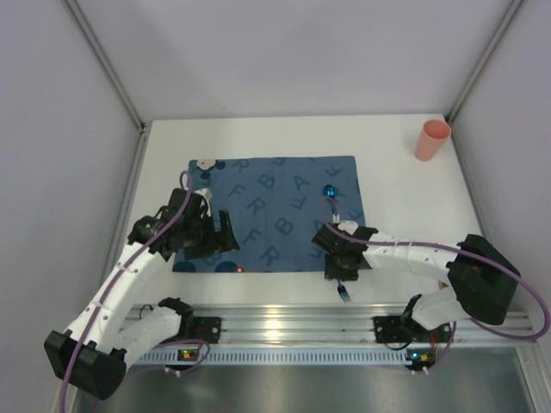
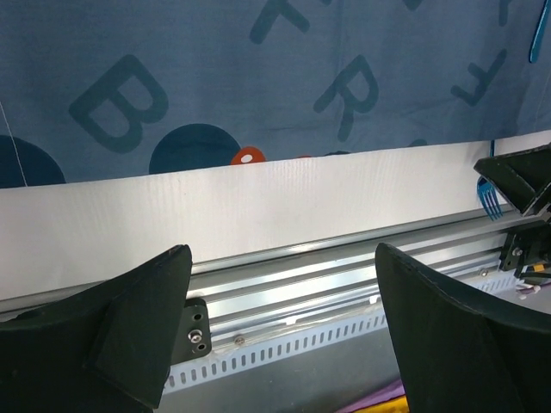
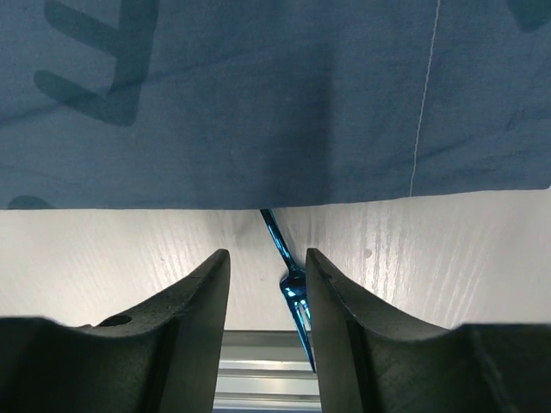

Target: Set the dinner table for one person

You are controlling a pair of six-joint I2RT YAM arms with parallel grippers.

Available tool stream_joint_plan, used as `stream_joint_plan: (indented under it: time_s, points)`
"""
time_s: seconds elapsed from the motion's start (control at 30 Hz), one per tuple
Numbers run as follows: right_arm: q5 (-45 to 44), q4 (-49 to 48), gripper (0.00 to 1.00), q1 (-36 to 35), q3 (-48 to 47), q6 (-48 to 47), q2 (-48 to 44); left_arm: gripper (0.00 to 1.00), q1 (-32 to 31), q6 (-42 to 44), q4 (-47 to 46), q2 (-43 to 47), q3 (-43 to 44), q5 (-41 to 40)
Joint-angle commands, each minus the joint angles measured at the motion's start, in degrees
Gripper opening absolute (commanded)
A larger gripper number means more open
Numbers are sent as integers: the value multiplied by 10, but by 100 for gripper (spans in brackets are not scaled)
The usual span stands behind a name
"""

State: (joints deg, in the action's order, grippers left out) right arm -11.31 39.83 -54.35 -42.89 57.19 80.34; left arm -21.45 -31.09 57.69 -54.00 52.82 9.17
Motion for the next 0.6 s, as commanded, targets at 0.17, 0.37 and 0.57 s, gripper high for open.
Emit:
stream_joint_plan:
  time_s: [0.17, 0.37, 0.57]
  points:
    - [-35, -26, 28, -9, -20, -14, 46, 92, 2, 9, 23, 11, 20, -8]
    - [-3, -74, 12, -9, 52, 5, 49, 92, 2, 10, 30, 3, 30, -15]
    - [24, -50, 0, -33, 73, 16, 4, 92, 3, 9, 16, 1, 18, -6]
